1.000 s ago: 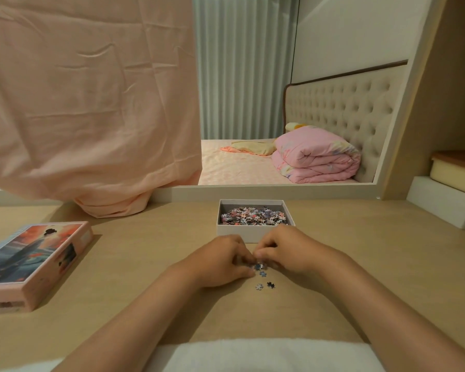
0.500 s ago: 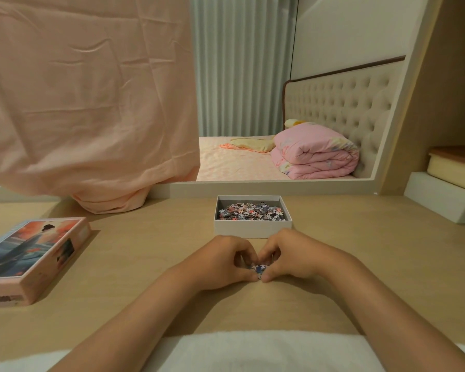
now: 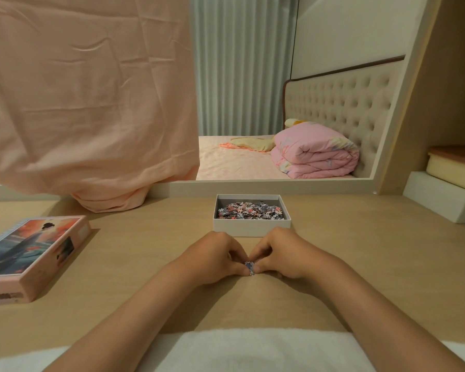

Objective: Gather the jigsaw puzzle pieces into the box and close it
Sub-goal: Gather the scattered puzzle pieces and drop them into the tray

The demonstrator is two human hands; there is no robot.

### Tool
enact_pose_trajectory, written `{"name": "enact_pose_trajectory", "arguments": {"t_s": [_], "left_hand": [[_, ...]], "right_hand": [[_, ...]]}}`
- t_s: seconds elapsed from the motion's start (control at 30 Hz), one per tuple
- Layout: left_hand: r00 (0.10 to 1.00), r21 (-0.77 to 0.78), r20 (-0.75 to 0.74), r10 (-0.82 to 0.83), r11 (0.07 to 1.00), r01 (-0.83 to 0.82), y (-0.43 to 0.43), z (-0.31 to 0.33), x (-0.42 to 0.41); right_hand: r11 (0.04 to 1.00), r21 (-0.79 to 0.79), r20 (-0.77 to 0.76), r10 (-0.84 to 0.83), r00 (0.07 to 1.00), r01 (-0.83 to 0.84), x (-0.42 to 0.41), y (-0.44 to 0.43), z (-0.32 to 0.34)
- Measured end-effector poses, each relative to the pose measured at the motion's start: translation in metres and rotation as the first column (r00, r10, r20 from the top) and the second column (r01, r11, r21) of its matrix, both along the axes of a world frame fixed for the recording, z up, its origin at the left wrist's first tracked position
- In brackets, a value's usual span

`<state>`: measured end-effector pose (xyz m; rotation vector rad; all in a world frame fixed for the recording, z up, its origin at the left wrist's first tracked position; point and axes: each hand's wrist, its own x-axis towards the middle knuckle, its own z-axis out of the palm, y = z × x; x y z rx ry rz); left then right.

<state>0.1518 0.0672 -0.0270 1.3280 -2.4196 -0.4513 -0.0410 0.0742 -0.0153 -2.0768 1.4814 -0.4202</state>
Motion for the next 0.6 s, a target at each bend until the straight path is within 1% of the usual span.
{"name": "enact_pose_trajectory", "arguments": {"t_s": [0.07, 0.13, 0.4, 0.53, 0.6], "left_hand": [[0.998, 0.057, -0.059, 0.021, 0.998, -0.018, 0.0, -0.002, 0.0], [0.996, 0.082, -0.084, 0.019, 0.997, -0.013, 0.001, -0.004, -0.001], [0.985, 0.005, -0.169, -0.028, 1.0, 0.029, -0.003, -0.011, -0.004], [0.954, 0.04, -0.298, -0.019, 0.999, 0.032, -0.008, -0.012, -0.003], [0.935, 0.051, -0.354, 0.009, 0.999, 0.01, -0.011, -0.009, -0.005]], "right_hand": [[0.999, 0.038, 0.039, -0.01, 0.999, 0.008, 0.0, 0.0, 0.001], [0.998, 0.061, 0.046, -0.006, 0.999, 0.004, 0.0, 0.001, 0.002], [0.997, 0.074, 0.032, -0.037, 0.999, 0.034, 0.001, -0.004, -0.002], [0.99, 0.138, 0.116, -0.046, 0.992, 0.03, -0.003, -0.008, -0.002], [0.989, 0.135, 0.169, -0.076, 0.983, 0.053, -0.002, -0.012, 0.001]]}}
